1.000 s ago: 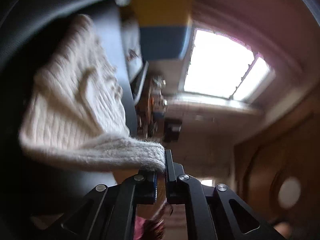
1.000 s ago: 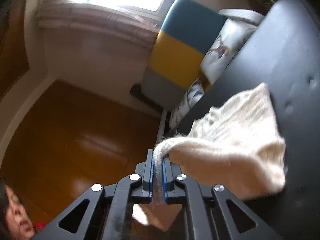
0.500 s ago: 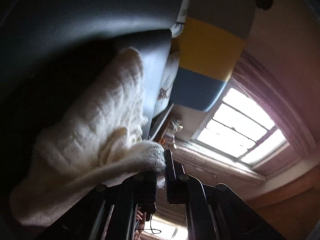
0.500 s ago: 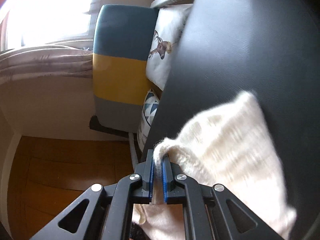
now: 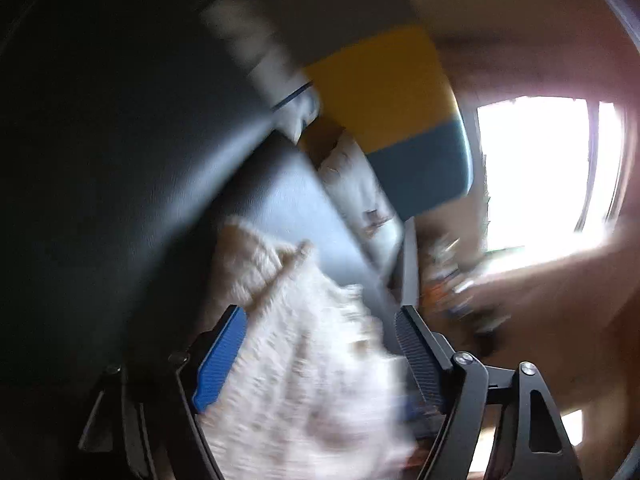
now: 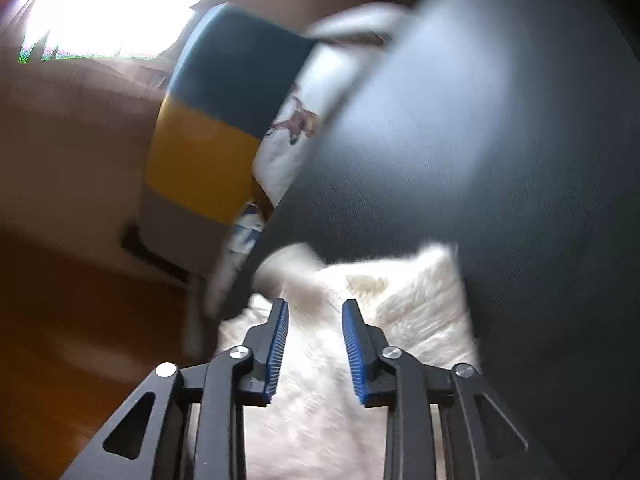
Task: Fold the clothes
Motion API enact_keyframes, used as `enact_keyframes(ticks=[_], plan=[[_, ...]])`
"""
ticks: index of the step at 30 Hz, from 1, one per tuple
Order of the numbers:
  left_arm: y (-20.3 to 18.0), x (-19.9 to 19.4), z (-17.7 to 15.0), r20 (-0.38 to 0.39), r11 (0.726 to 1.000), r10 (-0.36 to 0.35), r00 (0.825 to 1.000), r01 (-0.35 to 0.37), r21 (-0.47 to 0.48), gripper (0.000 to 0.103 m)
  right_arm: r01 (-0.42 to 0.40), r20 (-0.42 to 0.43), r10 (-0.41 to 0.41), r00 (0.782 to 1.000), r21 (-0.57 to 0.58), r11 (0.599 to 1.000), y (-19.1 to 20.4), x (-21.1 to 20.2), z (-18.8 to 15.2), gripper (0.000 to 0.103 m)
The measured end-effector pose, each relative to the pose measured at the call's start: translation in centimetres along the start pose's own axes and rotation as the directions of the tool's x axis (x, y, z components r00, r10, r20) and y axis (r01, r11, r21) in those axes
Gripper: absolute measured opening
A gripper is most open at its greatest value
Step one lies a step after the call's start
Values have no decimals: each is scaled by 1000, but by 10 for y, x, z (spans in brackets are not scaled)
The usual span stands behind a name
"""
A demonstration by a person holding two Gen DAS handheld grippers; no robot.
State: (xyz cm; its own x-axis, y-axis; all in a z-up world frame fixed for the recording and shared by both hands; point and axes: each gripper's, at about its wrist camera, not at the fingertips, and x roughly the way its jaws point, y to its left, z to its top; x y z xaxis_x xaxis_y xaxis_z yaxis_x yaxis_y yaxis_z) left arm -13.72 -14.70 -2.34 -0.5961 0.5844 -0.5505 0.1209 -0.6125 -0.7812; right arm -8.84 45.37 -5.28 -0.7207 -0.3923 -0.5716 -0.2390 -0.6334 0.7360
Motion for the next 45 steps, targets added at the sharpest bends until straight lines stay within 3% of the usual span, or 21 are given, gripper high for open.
enact_keyframes(ticks=[2, 4, 6, 7, 11, 14, 16, 18, 19, 21, 22, 24, 26, 29, 33, 38, 42, 45], plan=[[-20, 7, -4, 30, 974, 132, 991, -135, 184, 85, 115, 17, -114, 993, -191, 975, 21, -10, -5, 31], [-35, 19, -7, 70, 913, 244, 967, -253, 321, 85, 201, 1, -215, 977, -363, 910, 38, -4, -12, 32], [-34, 41, -7, 15, 896, 288, 958, -275, 348, 85, 267, 1, -311, 950, -517, 814, 54, 10, -20, 32], [-33, 52, -7, -11, 888, 309, 951, -285, 361, 85, 276, -6, -335, 942, -552, 787, 61, 20, -21, 32], [-29, 80, -8, -40, 869, 374, 927, -335, 366, 85, 296, -37, -406, 913, -625, 723, 69, 56, -21, 32], [-32, 85, -9, -24, 837, 419, 907, -376, 399, 81, 298, -69, -419, 906, -601, 742, 67, 70, -18, 30], [-41, 78, -19, 18, 786, 446, 895, -401, 470, 28, 292, -65, -407, 911, -595, 749, 65, 70, -17, 14], [-43, 76, -23, 33, 763, 446, 894, -399, 508, 24, 293, -49, -407, 912, -618, 730, 70, 67, -20, 10], [-43, 72, -22, 40, 769, 427, 903, -386, 510, 21, 299, -31, -404, 914, -623, 723, 74, 62, -20, 9], [-46, 62, -20, 49, 787, 387, 921, -357, 503, 18, 311, 4, -398, 917, -633, 709, 83, 52, -21, 9], [-50, 56, -17, 55, 811, 350, 935, -332, 483, 18, 314, 21, -390, 921, -632, 708, 88, 47, -20, 9], [-54, 42, -10, 78, 850, 278, 957, -283, 443, 18, 305, 51, -344, 938, -593, 745, 94, 34, -13, 8], [-58, 39, -5, 120, 869, 238, 964, -267, 418, 18, 298, 89, -300, 950, -545, 784, 96, 22, -3, 8], [-62, 59, 7, 181, 876, 257, 949, -308, 372, 18, 340, 149, -307, 940, -484, 807, 87, 25, 10, 8], [-50, 95, 15, 212, 873, 319, 924, -374, 314, 18, 378, 138, -352, 926, -378, 845, 60, 57, 23, 8], [-38, 134, 1, 266, 764, 433, 861, -507, 398, 25, 387, 128, -365, 922, -326, 862, 37, 81, 27, 5], [-36, 135, -5, 280, 756, 434, 856, -515, 403, 28, 391, 118, -374, 920, -356, 849, 39, 85, 29, 5], [-26, 123, -13, 267, 782, 413, 871, -489, 386, 28, 411, 112, -402, 909, -406, 816, 43, 83, 24, 5]])
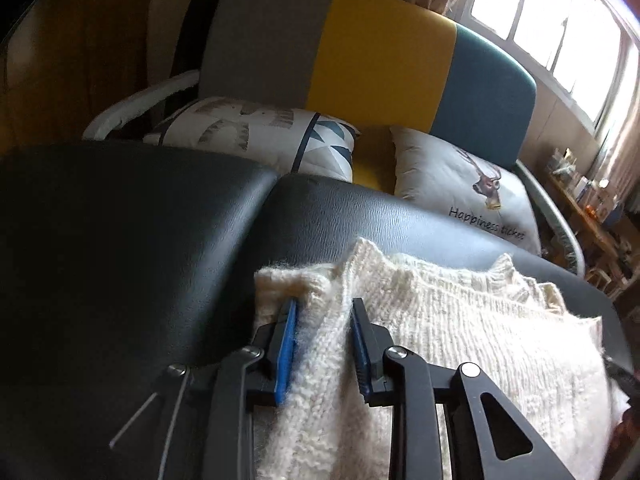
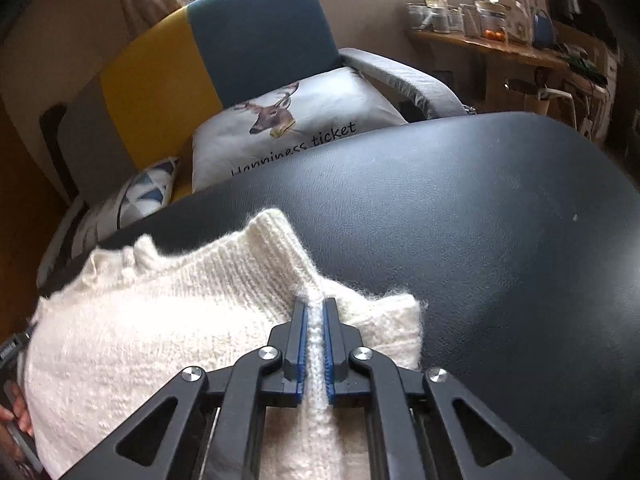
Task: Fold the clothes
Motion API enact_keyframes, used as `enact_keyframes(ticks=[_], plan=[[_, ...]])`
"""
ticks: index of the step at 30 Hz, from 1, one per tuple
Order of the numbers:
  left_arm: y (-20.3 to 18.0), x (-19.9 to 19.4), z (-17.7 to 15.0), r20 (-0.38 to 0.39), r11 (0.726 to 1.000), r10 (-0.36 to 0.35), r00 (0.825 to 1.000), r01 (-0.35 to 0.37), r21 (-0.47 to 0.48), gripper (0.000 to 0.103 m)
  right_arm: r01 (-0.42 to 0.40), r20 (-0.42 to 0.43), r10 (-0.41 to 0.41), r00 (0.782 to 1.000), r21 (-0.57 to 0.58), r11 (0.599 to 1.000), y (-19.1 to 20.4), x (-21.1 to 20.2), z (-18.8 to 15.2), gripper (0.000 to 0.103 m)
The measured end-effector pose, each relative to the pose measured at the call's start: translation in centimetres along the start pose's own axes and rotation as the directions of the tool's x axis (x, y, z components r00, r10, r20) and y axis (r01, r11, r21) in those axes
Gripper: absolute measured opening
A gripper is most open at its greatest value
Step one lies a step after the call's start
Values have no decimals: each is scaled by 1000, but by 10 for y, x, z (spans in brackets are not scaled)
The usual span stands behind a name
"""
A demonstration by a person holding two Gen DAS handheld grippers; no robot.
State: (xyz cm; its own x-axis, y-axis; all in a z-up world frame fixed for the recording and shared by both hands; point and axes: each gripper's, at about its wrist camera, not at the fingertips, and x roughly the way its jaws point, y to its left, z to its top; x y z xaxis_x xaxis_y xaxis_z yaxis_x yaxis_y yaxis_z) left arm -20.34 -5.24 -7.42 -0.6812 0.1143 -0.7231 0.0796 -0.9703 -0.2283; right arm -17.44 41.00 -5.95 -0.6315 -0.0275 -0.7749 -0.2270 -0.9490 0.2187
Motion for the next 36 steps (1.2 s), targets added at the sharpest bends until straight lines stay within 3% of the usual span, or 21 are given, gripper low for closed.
enact_keyframes(ticks=[3, 9, 11, 12, 13, 14, 16, 18, 21, 22, 24, 27, 29, 32, 33, 36], plan=[[7, -20, -21, -5, 1000, -15, 1000, 15, -13, 28, 32, -13, -33, 999, -65, 997, 2, -11, -16, 5], [20, -75, -72, -30, 995, -74, 997, 72, -62, 28, 38, -40, -41, 998, -72, 997, -16, -54, -63, 7], [22, -91, -76, -33, 990, -116, 993, 113, -79, 35, 81, -39, -85, 996, -92, 992, -14, -69, -67, 13], [23, -97, -75, -19, 989, -124, 992, 122, -82, 42, 111, -35, -115, 993, -104, 988, -11, -77, -67, 23], [23, -104, -73, -3, 988, -131, 991, 131, -85, 49, 130, -20, -133, 991, -112, 985, -6, -87, -66, 24], [22, -110, -69, 22, 986, -141, 990, 142, -82, 53, 120, 28, -118, 993, -113, 986, 4, -102, -63, 24], [15, -112, -62, 41, 986, -154, 987, 156, -65, 71, 57, 96, -43, 994, -144, 988, 32, -128, -60, 38], [7, -109, -56, 47, 985, -162, 986, 164, -43, 74, -43, 68, 59, 996, -210, 977, 72, -138, -60, 51], [-10, -87, -51, 21, 996, -70, 997, 68, 56, 74, -186, -73, 173, 982, -242, 952, 126, -123, -70, 51], [-13, -76, -53, -6, 995, -40, 999, 40, 86, 74, -194, -95, 175, 980, -255, 947, 142, -115, -75, 51], [-10, -58, -58, -74, 995, -48, 996, 54, 84, 74, -197, -137, 165, 977, -268, 943, 168, -101, -88, 51], [2, -59, -60, -47, 994, -101, 994, 102, 25, 74, -211, -236, 149, 960, -265, 941, 193, -75, -103, 51], [9, -59, -60, -43, 992, -126, 991, 126, -4, 74, -156, -225, 83, 971, -331, 931, 205, -68, -112, 51], [16, -60, -60, -33, 986, -163, 986, 162, -41, 74, -143, -203, 71, 977, -365, 920, 213, -62, -120, 26], [17, -61, -61, -30, 984, -175, 984, 173, -52, 74, -151, -205, 79, 976, -365, 918, 214, -61, -119, 10], [22, -62, -60, -17, 976, -202, 979, 200, -83, 74, -151, -177, 89, 980, -381, 912, 218, -63, -107, 4]])
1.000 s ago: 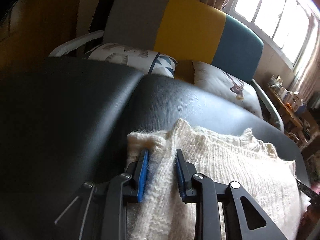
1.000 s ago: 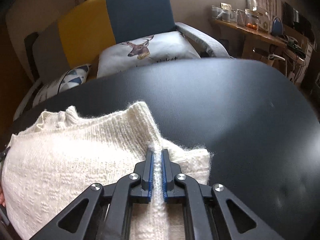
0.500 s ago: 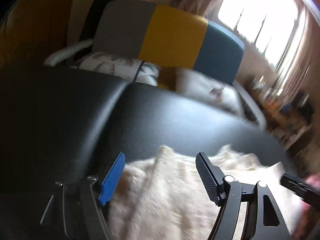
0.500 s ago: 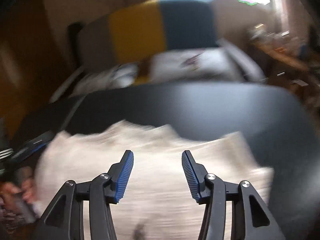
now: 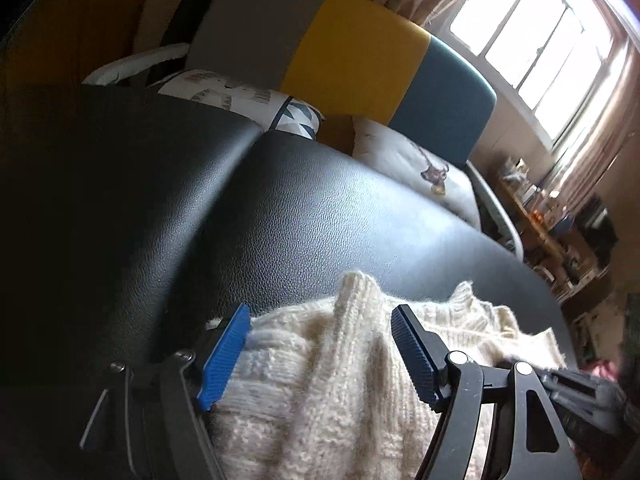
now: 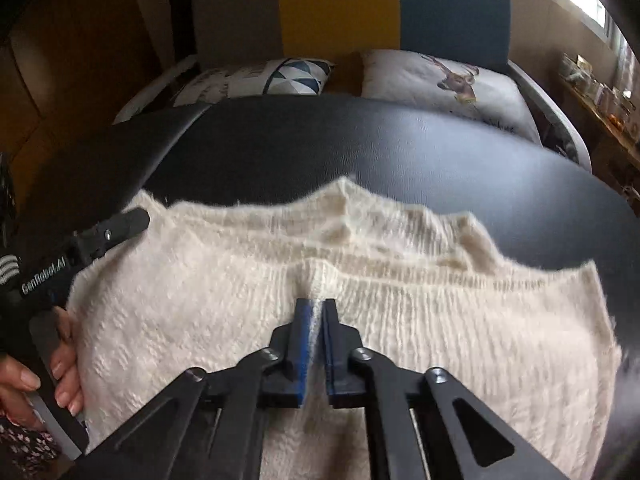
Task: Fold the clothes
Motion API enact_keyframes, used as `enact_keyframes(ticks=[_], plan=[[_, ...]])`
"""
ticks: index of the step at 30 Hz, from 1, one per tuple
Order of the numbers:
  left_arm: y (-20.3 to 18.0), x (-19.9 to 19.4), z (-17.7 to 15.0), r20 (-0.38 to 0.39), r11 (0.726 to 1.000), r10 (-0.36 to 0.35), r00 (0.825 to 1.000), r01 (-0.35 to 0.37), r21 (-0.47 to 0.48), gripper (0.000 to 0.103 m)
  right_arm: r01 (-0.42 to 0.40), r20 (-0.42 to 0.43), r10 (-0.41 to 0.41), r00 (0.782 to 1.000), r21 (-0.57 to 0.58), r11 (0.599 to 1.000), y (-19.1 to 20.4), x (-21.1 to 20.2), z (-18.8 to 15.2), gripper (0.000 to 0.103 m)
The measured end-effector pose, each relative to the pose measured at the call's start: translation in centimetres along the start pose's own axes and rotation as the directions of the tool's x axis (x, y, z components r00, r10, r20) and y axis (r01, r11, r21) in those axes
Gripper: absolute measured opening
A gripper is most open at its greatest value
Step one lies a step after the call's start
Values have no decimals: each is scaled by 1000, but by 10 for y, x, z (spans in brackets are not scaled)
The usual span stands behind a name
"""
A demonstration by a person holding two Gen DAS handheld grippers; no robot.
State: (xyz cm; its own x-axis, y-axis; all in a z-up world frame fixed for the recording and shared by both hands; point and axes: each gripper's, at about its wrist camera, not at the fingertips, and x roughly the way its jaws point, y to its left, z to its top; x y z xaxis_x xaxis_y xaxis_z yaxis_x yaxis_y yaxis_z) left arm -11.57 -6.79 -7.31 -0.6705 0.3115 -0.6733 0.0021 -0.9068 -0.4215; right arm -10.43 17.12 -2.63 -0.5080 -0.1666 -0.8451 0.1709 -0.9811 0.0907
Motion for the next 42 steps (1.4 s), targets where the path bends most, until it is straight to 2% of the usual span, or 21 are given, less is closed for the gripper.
enact_keyframes(ticks=[4, 6, 9, 12, 15, 18, 19, 20, 21, 22, 25, 27, 30, 32, 33, 35, 37, 38, 40, 42], plan=[[5, -2, -1, 13, 999, -24, 1000, 24, -33, 74, 18, 59, -18, 998, 7, 1000, -5, -4, 16, 3], [7, -3, -1, 15, 998, -33, 999, 33, -44, 74, 23, 48, -24, 999, 21, 1000, -6, 8, 19, 3], [7, -4, 0, 3, 998, -26, 1000, 26, -52, 74, 14, 3, -14, 1000, 49, 999, -10, 36, 7, 4], [3, -8, 5, -23, 999, -13, 1000, 12, -43, 75, 16, 57, -18, 998, 35, 999, -8, 37, 2, 4], [-7, -10, 12, -47, 1000, -25, 999, 24, -12, 81, 8, 94, -11, 995, 37, 999, -8, 36, -4, 4], [-21, 5, 13, -101, 995, 38, 994, -28, 98, 83, -23, 103, 16, 995, 64, 998, -13, 36, -8, 4], [-26, 11, 12, -116, 989, 70, 991, -54, 139, 71, -30, 104, 22, 994, 69, 997, -14, 36, -8, 4], [-29, 16, 11, -118, 982, 105, 987, -84, 170, 52, -32, 105, 24, 994, 71, 997, -14, 36, -8, 4], [-30, 18, 10, -114, 974, 142, 983, -118, 191, 24, -34, 106, 26, 994, 73, 997, -15, 36, -9, 4], [-30, 17, 12, -110, 977, 143, 984, -123, 173, 22, -37, 107, 28, 994, 75, 996, -15, 36, -9, 4], [-23, -5, 20, -52, 995, 79, 995, -76, 68, 17, -44, 111, 35, 993, 82, 996, -16, 36, -9, 4], [-17, -15, 23, -1, 995, 91, 996, -91, 32, 7, -48, 113, 39, 993, 87, 995, -16, 36, -9, 4], [-6, -5, 14, -35, 988, 153, 988, -152, 25, 7, -56, 117, 44, 992, 93, 994, -17, 36, -9, 4], [0, 0, 8, -54, 982, 191, 980, -190, 19, 12, -60, 119, 48, 992, 98, 993, -18, 36, -9, 5], [-1, -11, 10, -25, 984, 177, 984, -177, -12, 13, -63, 121, 50, 991, 100, 993, -18, 36, -10, 5], [-5, -32, 13, 47, 985, 161, 986, -157, -68, 31, -69, 122, 56, 991, 105, 992, -19, 36, -10, 5], [-20, -55, 12, 149, 992, 106, 983, -94, -87, 66, -76, 123, 62, 990, 112, 991, -20, 36, -10, 6], [-30, -63, 11, 184, 996, 69, 981, -55, -75, 70, -78, 123, 64, 990, 114, 990, -20, 37, -10, 6], [-59, -48, 6, 118, 999, 15, 993, -19, 37, 70, -83, 119, 69, 990, 114, 990, -20, 37, -8, 8], [-80, -17, -4, 32, 984, 39, 999, -44, 175, 69, -115, 99, 104, 990, 113, 987, -22, 36, -4, 14]])
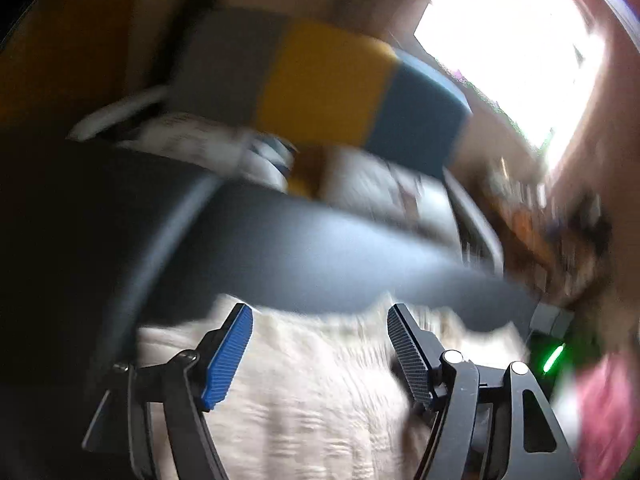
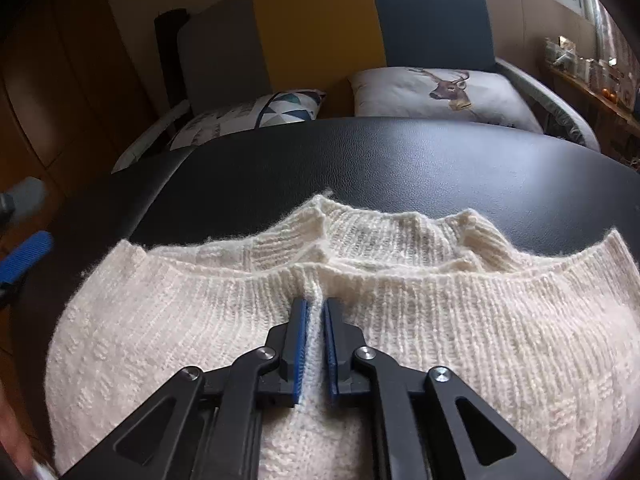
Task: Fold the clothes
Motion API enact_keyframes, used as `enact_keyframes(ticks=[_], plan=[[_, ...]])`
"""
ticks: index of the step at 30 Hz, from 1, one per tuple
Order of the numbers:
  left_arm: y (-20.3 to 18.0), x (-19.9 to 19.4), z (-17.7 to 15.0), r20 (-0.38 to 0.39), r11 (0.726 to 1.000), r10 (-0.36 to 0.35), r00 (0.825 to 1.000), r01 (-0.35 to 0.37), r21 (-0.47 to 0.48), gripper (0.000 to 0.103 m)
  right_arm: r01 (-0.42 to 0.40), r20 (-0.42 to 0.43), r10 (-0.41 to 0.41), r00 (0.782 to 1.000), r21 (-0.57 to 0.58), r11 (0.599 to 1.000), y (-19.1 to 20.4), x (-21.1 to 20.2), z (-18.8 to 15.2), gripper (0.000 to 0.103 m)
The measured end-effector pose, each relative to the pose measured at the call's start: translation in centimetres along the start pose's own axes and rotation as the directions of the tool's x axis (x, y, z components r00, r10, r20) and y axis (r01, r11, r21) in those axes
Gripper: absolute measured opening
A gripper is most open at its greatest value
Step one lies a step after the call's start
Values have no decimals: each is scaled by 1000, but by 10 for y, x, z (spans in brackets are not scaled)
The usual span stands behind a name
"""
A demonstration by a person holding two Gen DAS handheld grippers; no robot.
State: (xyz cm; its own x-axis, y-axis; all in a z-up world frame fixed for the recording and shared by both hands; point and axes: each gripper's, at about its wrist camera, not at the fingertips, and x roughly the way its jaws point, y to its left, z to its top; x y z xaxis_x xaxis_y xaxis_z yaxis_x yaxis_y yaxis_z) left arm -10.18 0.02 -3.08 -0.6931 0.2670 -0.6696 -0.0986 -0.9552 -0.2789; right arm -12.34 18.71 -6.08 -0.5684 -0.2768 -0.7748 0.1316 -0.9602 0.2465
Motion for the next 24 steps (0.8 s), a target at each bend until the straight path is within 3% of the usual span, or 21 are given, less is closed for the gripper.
enact_keyframes(ticks=[3, 7, 10, 14, 17, 19, 24], plan=[[-2, 43, -15, -103, 988, 131, 986, -120, 102, 61, -36, -39, 37, 999, 21, 999, -11, -19, 8, 20], [10, 45, -25, -84, 992, 98, 992, -91, 88, 64, 65, 61, -69, 996, 77, 995, -49, -74, 2, 26], [13, 44, -26, -83, 993, 87, 993, -80, 92, 69, 142, 1, -143, 990, 41, 989, -75, -80, -1, 27], [9, 44, -29, -86, 994, 68, 994, -60, 96, 74, 164, -132, -166, 977, -31, 986, -85, -54, -2, 28], [6, 45, -29, -89, 995, 53, 995, -45, 92, 76, 215, -140, -226, 964, -89, 973, -82, -35, -6, 28], [5, 47, -26, -90, 995, 45, 995, -37, 90, 78, 248, -111, -260, 959, -111, 962, -79, -29, -6, 5], [6, 50, -24, -93, 996, 20, 995, -12, 83, 82, 292, -26, -294, 955, -66, 954, -86, -31, 2, 0]])
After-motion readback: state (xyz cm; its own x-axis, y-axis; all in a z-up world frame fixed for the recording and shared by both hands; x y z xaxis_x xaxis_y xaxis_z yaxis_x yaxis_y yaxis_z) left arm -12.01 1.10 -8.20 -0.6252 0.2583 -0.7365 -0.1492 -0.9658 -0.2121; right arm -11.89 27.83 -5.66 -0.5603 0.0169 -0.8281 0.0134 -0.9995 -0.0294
